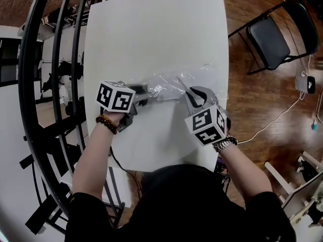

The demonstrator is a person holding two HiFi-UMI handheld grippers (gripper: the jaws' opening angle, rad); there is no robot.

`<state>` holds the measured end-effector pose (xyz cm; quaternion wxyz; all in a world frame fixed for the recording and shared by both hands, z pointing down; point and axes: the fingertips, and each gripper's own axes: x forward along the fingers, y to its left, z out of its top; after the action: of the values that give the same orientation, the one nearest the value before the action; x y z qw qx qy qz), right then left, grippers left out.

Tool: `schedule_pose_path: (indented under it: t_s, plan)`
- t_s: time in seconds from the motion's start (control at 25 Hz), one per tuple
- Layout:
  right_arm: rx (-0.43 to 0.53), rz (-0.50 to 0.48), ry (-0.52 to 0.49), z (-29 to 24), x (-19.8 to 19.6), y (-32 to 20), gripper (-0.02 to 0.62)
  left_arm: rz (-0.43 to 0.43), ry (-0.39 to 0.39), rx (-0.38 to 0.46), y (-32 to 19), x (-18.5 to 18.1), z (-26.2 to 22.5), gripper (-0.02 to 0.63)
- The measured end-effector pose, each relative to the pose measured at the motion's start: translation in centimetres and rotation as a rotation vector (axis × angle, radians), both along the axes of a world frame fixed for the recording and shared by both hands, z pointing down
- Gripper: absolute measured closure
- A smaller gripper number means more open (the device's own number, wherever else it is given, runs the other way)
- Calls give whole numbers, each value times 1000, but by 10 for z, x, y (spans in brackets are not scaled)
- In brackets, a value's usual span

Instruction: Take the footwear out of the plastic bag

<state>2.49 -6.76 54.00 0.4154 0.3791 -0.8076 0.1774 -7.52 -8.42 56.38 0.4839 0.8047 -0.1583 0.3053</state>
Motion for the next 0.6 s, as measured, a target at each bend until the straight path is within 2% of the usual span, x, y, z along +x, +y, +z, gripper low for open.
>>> schedule_pose_path:
  t_s: [0.2,0.48,0.6]
  plan:
    - [-5,-6,1,2,-2,3,543,-44,67,-43,1,-2,-4,380]
    - [-11,-19,-4,1,-1,4,543,-72,115,-95,8,-4,-6,426]
    - [-12,-26,-7,0,-2,6,543,-100,172,-118,13,-6,-11,454]
